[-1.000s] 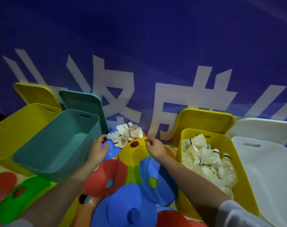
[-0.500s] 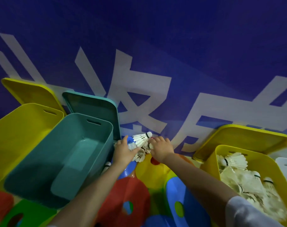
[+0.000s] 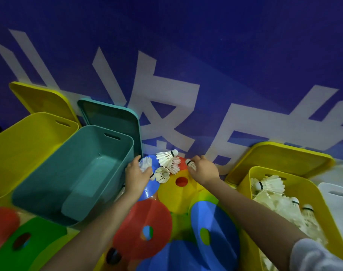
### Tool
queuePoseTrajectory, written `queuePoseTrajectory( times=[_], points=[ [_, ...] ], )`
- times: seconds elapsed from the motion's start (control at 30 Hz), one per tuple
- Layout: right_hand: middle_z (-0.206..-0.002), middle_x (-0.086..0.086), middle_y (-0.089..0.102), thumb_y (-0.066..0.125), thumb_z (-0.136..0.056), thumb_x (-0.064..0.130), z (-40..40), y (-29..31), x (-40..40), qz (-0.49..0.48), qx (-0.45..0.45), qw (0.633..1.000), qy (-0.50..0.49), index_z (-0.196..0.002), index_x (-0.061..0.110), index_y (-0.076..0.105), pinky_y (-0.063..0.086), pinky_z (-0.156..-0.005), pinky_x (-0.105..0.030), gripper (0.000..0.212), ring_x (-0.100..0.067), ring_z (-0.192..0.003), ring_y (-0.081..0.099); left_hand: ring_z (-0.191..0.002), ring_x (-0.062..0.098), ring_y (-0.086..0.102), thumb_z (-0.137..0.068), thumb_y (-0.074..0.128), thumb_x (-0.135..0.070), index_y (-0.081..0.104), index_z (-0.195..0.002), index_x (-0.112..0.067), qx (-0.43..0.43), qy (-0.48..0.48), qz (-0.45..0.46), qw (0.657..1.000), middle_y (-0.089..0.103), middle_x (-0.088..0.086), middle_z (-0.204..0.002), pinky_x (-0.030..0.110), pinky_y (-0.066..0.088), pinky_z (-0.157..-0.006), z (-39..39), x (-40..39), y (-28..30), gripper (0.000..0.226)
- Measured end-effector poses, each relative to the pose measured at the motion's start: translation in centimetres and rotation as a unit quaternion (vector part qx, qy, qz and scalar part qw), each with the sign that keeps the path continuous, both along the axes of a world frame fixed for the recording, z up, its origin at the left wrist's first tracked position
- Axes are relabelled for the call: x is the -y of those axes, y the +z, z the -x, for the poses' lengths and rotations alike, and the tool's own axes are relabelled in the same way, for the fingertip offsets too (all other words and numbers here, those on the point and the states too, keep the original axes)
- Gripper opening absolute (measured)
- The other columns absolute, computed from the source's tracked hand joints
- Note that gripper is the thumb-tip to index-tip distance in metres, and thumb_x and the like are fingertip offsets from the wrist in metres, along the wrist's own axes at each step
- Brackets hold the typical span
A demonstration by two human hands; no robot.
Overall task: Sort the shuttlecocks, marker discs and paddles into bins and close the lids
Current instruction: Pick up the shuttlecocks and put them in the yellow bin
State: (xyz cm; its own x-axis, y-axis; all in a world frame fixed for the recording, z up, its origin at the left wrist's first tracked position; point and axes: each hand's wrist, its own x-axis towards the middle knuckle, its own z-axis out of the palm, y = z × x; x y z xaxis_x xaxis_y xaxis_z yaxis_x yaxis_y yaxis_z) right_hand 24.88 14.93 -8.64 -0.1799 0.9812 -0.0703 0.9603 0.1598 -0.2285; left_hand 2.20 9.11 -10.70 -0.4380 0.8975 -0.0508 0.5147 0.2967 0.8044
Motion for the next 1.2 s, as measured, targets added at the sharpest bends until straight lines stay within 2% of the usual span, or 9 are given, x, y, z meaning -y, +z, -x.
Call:
queuePoseTrajectory(
  times=[0.13,0.27,0.4,0.57,0.7,0.87,1.03,1.13,1.2],
  points=[
    [-0.095,-0.002,0.068,0.050,-0.094,0.043,-3.3,2.0,4.2,-0.004,-0.236,0.968,-0.083,-0.113,0.018,0.060,0.048,-0.059,-0.025,0.033,-0.010,-0.069,0.062,-0.112,0.027,0.051,-0.074,0.062,-0.037,0.049,-0.133,-0.012,0.026,-0.066,-0.057,0.996,0.054,0.013,-0.125,0.034,0.042,-0.094,-4.6,3.7,3.4,0.065],
    [-0.105,0.001,0.069,0.057,-0.088,0.042,-7.7,2.5,8.5,-0.045,-0.353,0.929,-0.103,-0.110,0.016,0.065,0.049,-0.081,-0.032,0.035,-0.016,-0.096,0.063,-0.113,0.017,0.049,-0.077,0.068,-0.024,0.050,-0.133,-0.017,0.051,-0.139,-0.093,0.985,0.047,0.007,-0.126,0.019,0.035,-0.093,-11.4,6.1,6.0,0.059],
    [-0.099,0.004,0.067,0.051,-0.080,0.048,-12.5,3.6,11.3,-0.081,-0.389,0.905,-0.150,-0.109,0.020,0.064,0.046,-0.076,-0.030,0.043,-0.014,-0.092,0.061,-0.101,0.009,0.046,-0.079,0.069,-0.020,0.054,-0.128,-0.021,0.043,-0.210,-0.101,0.972,0.042,0.001,-0.116,0.008,0.030,-0.085,-17.6,7.7,7.2,0.052],
    [-0.111,-0.005,0.065,0.039,-0.079,0.052,-20.1,3.8,13.4,-0.109,-0.381,0.893,-0.211,-0.119,0.016,0.059,0.044,-0.078,-0.033,0.057,-0.022,-0.101,0.059,-0.097,0.009,0.050,-0.085,0.065,-0.024,0.058,-0.123,-0.030,0.049,-0.263,-0.094,0.959,0.039,-0.002,-0.109,0.011,0.039,-0.083,-22.9,9.5,7.2,0.039],
    [-0.112,-0.006,0.063,0.045,-0.097,0.032,-25.6,4.4,14.1,-0.141,-0.400,0.869,-0.254,-0.119,0.013,0.058,0.041,-0.079,-0.032,0.032,-0.022,-0.101,0.057,-0.090,0.005,0.051,-0.087,0.063,-0.026,0.056,-0.126,-0.033,0.060,-0.264,-0.095,0.958,0.039,-0.004,-0.108,0.007,0.041,-0.074,-25.7,10.4,7.1,0.040],
    [-0.114,-0.008,0.063,0.045,-0.097,0.032,-29.6,4.6,12.7,-0.147,-0.375,0.869,-0.288,-0.119,0.015,0.057,0.046,-0.085,-0.040,0.031,-0.028,-0.104,0.058,-0.110,0.011,0.052,-0.092,0.057,-0.029,0.050,-0.133,-0.032,0.064,-0.282,-0.087,0.953,0.043,-0.008,-0.121,0.022,0.046,-0.089,-27.9,10.4,7.2,0.042],
    [-0.117,-0.005,0.064,0.051,-0.095,0.034,-31.0,4.0,10.1,-0.145,-0.279,0.923,-0.223,-0.123,0.020,0.058,0.047,-0.085,-0.037,0.033,-0.026,-0.105,0.059,-0.123,0.009,0.045,-0.093,0.055,-0.032,0.047,-0.136,-0.034,0.053,-0.299,-0.090,0.948,0.051,-0.009,-0.132,0.034,0.047,-0.098,-29.1,9.6,7.3,0.044],
    [-0.118,-0.006,0.064,0.053,-0.093,0.027,-31.6,3.1,8.0,-0.103,-0.127,0.978,-0.126,-0.123,0.021,0.059,0.046,-0.085,-0.038,0.032,-0.029,-0.106,0.059,-0.120,0.008,0.047,-0.093,0.056,-0.032,0.050,-0.133,-0.036,0.061,-0.290,-0.088,0.951,0.051,-0.012,-0.125,0.028,0.046,-0.096,-29.5,9.0,7.3,0.041],
    [-0.118,-0.005,0.064,0.053,-0.090,0.024,-31.6,2.3,6.7,-0.081,-0.064,0.992,-0.069,-0.122,0.022,0.060,0.045,-0.087,-0.036,0.033,-0.028,-0.109,0.058,-0.117,0.007,0.049,-0.093,0.057,-0.031,0.050,-0.132,-0.037,0.069,-0.287,-0.085,0.952,0.050,-0.014,-0.120,0.020,0.046,-0.091,-29.6,8.5,7.1,0.040]
  ],
)
